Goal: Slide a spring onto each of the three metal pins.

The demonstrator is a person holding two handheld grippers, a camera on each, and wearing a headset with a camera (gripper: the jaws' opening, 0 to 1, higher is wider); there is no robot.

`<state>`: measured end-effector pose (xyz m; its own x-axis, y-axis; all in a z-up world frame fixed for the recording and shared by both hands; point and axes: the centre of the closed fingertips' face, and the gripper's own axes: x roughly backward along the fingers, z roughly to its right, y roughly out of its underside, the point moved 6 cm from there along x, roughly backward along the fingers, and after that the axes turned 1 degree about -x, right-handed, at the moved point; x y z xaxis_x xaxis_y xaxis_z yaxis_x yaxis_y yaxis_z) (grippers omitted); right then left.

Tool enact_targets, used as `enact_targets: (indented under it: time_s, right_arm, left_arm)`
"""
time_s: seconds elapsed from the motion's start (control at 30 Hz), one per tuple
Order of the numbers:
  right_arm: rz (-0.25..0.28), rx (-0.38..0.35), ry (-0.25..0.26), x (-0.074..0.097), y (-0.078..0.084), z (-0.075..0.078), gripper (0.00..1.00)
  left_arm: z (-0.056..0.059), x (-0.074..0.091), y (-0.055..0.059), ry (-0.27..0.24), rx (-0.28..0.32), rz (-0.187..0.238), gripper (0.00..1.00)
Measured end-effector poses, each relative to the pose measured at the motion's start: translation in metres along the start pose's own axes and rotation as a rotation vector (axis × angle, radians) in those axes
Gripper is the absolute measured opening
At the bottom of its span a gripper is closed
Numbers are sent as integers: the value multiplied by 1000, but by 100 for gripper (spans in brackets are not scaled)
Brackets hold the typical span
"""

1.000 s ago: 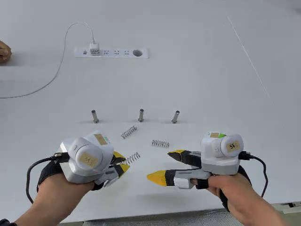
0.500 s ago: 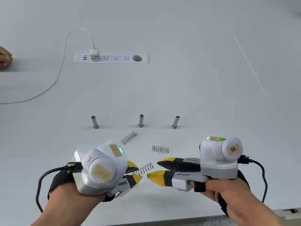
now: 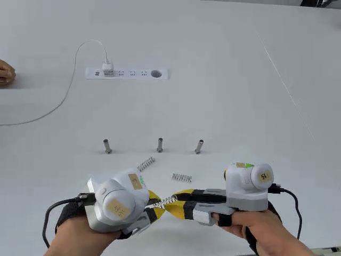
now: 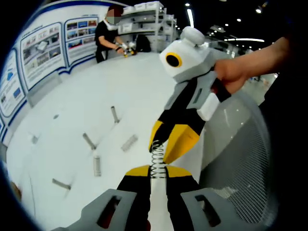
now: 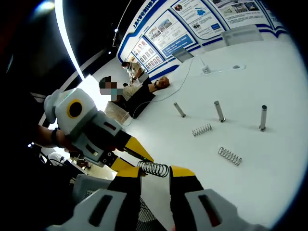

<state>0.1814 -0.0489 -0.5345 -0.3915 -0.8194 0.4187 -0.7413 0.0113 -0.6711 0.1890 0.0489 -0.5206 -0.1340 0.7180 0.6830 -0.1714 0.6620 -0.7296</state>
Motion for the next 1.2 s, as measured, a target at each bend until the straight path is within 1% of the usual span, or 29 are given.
enact_targets:
  time_s: [0.07, 0.13, 0.23, 0.43, 0.63, 0.73, 0.83, 0.87, 0.97, 1.1, 1.17, 1.2]
  right_arm:
    - [2, 7, 4, 0, -2, -1, 23]
    - [6, 11, 3, 1, -4, -2, 21]
    - [15, 9, -4, 2, -7, -3, 18]
    - [3, 18, -8, 1, -9, -6, 17]
    - [-13, 35, -13, 1, -13, -11, 17]
    - [-32, 61, -16, 2, -18, -13, 18]
    - [-56, 101, -18, 5, -25, -16, 18]
    - [-67, 117, -14, 7, -29, -17, 18]
    - [-106, 183, -2, 11, -36, -19, 18]
    - [-151, 262, -1, 17, -49, -24, 18]
    - [-156, 289, 5, 19, -54, -26, 18]
    - [-159, 299, 6, 21, -58, -27, 18]
  left_arm:
    - [-2, 0, 0, 2, -29, -1, 11]
    - [-5, 0, 0, 10, -30, -2, 11]
    - [-5, 0, 1, 21, -40, -7, 11]
    - [-5, 0, -1, 24, -86, -12, 11]
    - [-6, 0, -1, 32, -99, 0, 11]
    - [-7, 0, -3, 37, -101, 22, 10]
    - [-9, 1, -8, 46, -115, 57, 10]
    - [-10, 3, -12, 47, -124, 77, 10]
    - [-12, 6, -22, 60, -122, 132, 10]
    - [-15, 10, -34, 62, -132, 169, 10]
    - [-16, 10, -36, 63, -135, 178, 10]
    - [-16, 10, -38, 64, -148, 180, 10]
